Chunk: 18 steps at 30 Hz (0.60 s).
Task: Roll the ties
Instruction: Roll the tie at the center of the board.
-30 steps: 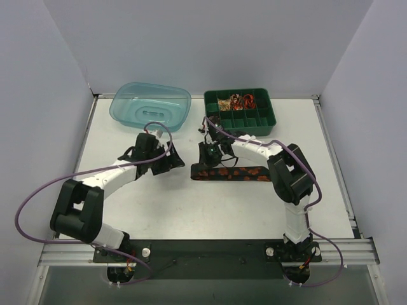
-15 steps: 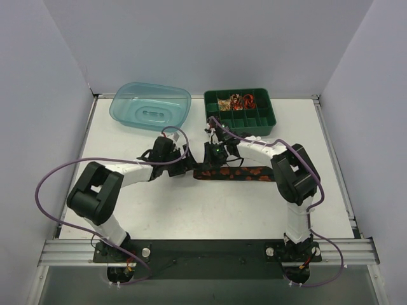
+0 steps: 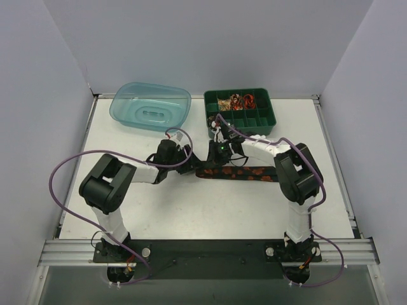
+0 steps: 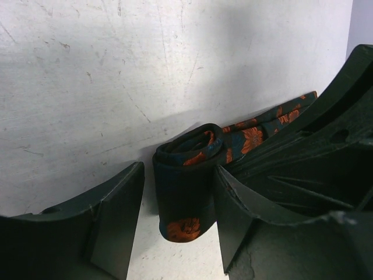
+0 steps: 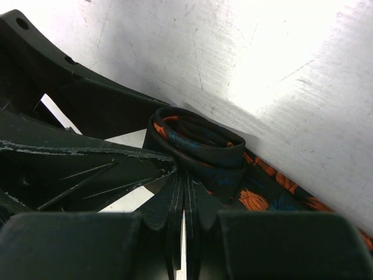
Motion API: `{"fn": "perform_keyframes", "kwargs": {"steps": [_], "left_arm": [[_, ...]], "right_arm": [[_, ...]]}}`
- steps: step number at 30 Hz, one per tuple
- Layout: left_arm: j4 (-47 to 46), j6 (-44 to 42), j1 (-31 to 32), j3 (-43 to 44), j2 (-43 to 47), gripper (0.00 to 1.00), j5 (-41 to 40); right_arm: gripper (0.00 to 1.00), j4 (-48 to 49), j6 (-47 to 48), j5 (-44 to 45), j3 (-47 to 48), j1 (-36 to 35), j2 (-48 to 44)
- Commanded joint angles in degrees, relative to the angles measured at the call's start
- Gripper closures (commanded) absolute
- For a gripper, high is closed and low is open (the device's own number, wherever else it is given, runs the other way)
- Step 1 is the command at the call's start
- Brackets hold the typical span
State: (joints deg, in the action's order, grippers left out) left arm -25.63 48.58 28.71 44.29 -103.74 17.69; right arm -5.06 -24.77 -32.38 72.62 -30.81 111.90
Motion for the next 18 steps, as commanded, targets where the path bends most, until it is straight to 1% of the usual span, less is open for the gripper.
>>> {"fn": "perform_keyframes", "kwargs": {"steps": [1, 5, 11, 18], "left_arm": [[-7.33, 0.29, 0.73, -0.7, 0.74, 0.41, 1.73], [-6.81, -0.06, 0.91, -0.79, 0.3, 0.45, 0.68], [-6.98, -0.41, 0.91, -0.17, -1.72, 0.45, 0.67], [-6.89, -0.41, 1.0, 0.27, -1.99, 0.45, 0.68]], "right_arm": [[1.0, 0.31, -0.63, -1.02, 0.42, 0.4, -3.62], [1.0, 0.23, -0.63, -1.19, 0.42, 0.92, -4.67], [1.0, 0.67, -0.8, -0.4, -0.81, 2.5, -7.92], [1.0, -0.04, 0.08, 0.92, -1.43, 2.68, -7.4]]}}
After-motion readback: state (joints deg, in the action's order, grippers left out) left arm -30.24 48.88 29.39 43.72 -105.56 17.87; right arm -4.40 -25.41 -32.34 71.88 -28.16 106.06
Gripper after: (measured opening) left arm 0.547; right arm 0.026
